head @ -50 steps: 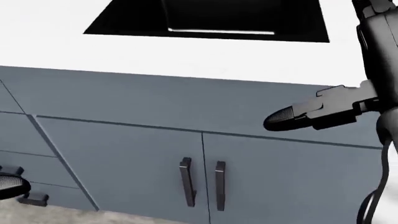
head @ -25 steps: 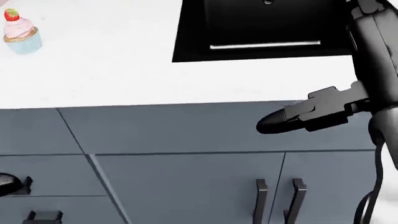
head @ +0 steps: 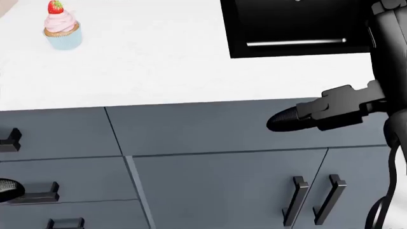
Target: Pick up the bowl with donut and place it on the tray. Pick up the cupcake and place it on the tray.
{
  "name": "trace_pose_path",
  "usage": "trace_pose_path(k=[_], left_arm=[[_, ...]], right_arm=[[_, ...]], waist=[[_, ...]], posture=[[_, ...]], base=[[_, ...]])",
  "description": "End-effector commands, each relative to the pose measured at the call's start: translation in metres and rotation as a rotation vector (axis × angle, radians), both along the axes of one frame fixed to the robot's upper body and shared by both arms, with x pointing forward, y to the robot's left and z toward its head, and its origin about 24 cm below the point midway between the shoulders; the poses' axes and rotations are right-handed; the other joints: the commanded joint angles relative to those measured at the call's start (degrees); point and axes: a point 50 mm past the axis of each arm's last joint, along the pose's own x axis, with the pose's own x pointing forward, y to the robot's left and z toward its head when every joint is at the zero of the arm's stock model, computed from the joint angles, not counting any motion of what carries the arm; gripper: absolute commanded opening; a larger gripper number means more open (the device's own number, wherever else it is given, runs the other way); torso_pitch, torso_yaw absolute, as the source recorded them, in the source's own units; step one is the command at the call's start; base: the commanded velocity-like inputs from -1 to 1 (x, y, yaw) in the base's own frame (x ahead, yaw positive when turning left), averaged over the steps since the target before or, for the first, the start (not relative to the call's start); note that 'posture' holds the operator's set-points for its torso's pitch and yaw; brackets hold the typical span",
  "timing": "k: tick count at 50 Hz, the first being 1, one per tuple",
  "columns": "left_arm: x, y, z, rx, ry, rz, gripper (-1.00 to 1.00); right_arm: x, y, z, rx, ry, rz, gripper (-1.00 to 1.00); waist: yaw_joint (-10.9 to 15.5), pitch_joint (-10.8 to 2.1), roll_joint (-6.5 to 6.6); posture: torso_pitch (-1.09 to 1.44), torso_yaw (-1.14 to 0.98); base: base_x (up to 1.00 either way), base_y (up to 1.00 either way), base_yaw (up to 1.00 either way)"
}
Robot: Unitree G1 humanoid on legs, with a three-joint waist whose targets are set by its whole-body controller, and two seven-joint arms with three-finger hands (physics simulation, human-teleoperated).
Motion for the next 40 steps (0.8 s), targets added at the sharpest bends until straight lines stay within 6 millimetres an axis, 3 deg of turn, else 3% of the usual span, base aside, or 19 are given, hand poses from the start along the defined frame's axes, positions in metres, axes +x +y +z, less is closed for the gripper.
trace_pose_path(k=[1, 2, 3, 5, 9, 10, 11, 12, 14, 15, 16, 22, 25, 33, 35, 36, 37, 39, 40], left_arm=[[-0.0035, -0.0015, 0.0075, 0.023, -0.054, 0.001, 1.0], [-0.0037, -0.0014, 0.0078, 0.023, -0.055, 0.001, 1.0], [-0.0038, -0.0013, 0.008, 0.022, -0.055, 0.001, 1.0], [-0.004, -0.0012, 0.0086, 0.023, -0.056, 0.001, 1.0], [-0.0042, -0.0012, 0.0105, 0.024, -0.059, 0.001, 1.0], [-0.0043, -0.0011, 0.0106, 0.024, -0.059, 0.001, 1.0], [-0.0044, -0.0011, 0.0104, 0.024, -0.059, 0.001, 1.0], [-0.0044, -0.0009, 0.0102, 0.024, -0.059, 0.002, 1.0], [-0.0046, -0.0007, 0.0096, 0.024, -0.058, 0.002, 1.0], [-0.0047, -0.0007, 0.0092, 0.024, -0.057, 0.002, 1.0], [-0.0047, -0.0007, 0.0091, 0.024, -0.057, 0.003, 1.0], [-0.0045, -0.0007, 0.0083, 0.023, -0.056, 0.003, 1.0], [-0.0044, -0.0009, 0.0082, 0.023, -0.056, 0.002, 1.0], [-0.0052, -0.0004, 0.0073, 0.021, -0.055, 0.001, 1.0], [-0.0052, -0.0004, 0.0071, 0.021, -0.055, 0.001, 1.0], [-0.0052, -0.0005, 0.0071, 0.021, -0.055, 0.001, 1.0], [-0.0052, -0.0006, 0.007, 0.021, -0.056, 0.0, 1.0], [-0.0052, -0.0009, 0.0064, 0.019, -0.057, -0.002, 1.0], [-0.0049, -0.0016, 0.0055, 0.019, -0.055, -0.004, 1.0]], right_arm=[[-0.005, 0.0001, 0.0103, -0.014, -0.066, -0.008, 1.0], [-0.0051, -0.0001, 0.0105, -0.013, -0.066, -0.008, 1.0], [-0.0049, -0.0003, 0.0105, -0.014, -0.067, -0.008, 1.0], [-0.0047, -0.0007, 0.0109, -0.014, -0.066, -0.009, 1.0], [-0.0041, -0.0004, 0.0119, -0.015, -0.068, -0.008, 1.0], [-0.0041, -0.0002, 0.012, -0.014, -0.068, -0.008, 1.0], [-0.0042, 0.0, 0.0123, -0.013, -0.07, -0.007, 1.0], [-0.004, 0.0002, 0.0123, -0.013, -0.07, -0.006, 1.0], [-0.0039, 0.0005, 0.0124, -0.01, -0.071, -0.003, 1.0], [-0.0041, 0.0013, 0.0128, 0.003, -0.073, 0.01, 1.0], [-0.0042, 0.0014, 0.0127, -0.001, -0.072, 0.009, 1.0], [-0.004, 0.0027, 0.0117, -0.007, -0.077, 0.013, 1.0], [-0.0044, 0.0023, 0.0114, 0.015, -0.077, 0.016, 1.0], [-0.0038, 0.0021, 0.0101, 0.046, -0.074, 0.025, 1.0], [-0.0037, 0.0019, 0.01, 0.05, -0.075, 0.026, 1.0], [-0.0037, 0.002, 0.0098, 0.049, -0.075, 0.027, 1.0], [-0.0029, 0.0022, 0.0086, 0.043, -0.072, 0.026, 1.0], [-0.0013, 0.0034, 0.0086, 0.038, -0.07, 0.028, 1.0], [-0.0014, 0.0047, 0.0091, 0.019, -0.066, 0.03, 1.0]], waist=[[-0.31, -0.84, -1.32], [-0.35, -1.42, -0.34], [0.01, -1.79, -1.64], [-0.13, -2.18, -1.91], [-0.31, -0.34, 0.94], [-0.4, -0.93, 2.83], [-0.17, -1.85, 6.42], [-0.19, -1.76, 5.46], [0.18, -0.37, 4.23], [0.58, 0.12, 2.89], [0.35, -0.24, 3.63], [-0.11, 0.51, 2.71], [0.64, -0.92, 2.71], [1.12, -0.37, -0.34], [1.09, -0.38, -2.09], [0.85, -1.13, -3.95], [0.81, -1.47, -3.07], [0.94, -0.59, -3.65], [0.44, -0.15, -3.21]], posture=[[0.0, 0.0], [0.0, 0.0], [0.0, 0.0], [0.0, 0.0], [0.0, 0.0], [0.0, 0.0], [0.0, 0.0], [0.0, 0.0], [0.0, 0.0], [0.0, 0.0], [0.0, 0.0], [0.0, 0.0], [0.0, 0.0], [0.0, 0.0], [0.0, 0.0], [0.0, 0.0], [0.0, 0.0], [0.0, 0.0], [0.0, 0.0]], base=[[0.0, 0.51, 0.0], [0.0, 0.52, 0.0], [0.0, 0.51, 0.0], [0.0, 0.51, 0.0], [0.0, 0.61, 0.0], [0.0, 0.66, 0.0], [0.0, 0.66, 0.0], [0.0, 0.66, 0.0], [0.0, 0.59, 0.0], [0.0, 0.0, 0.0], [0.0, 0.0, 0.0], [0.0, 0.0, 0.0], [0.0, 0.0, 0.27], [0.0, 0.0, 0.86], [0.0, 0.0, 0.89], [0.0, 0.0, 0.89], [0.0, 0.0, 0.89], [0.0, 0.0, 0.61], [0.0, 0.0, 0.0]])
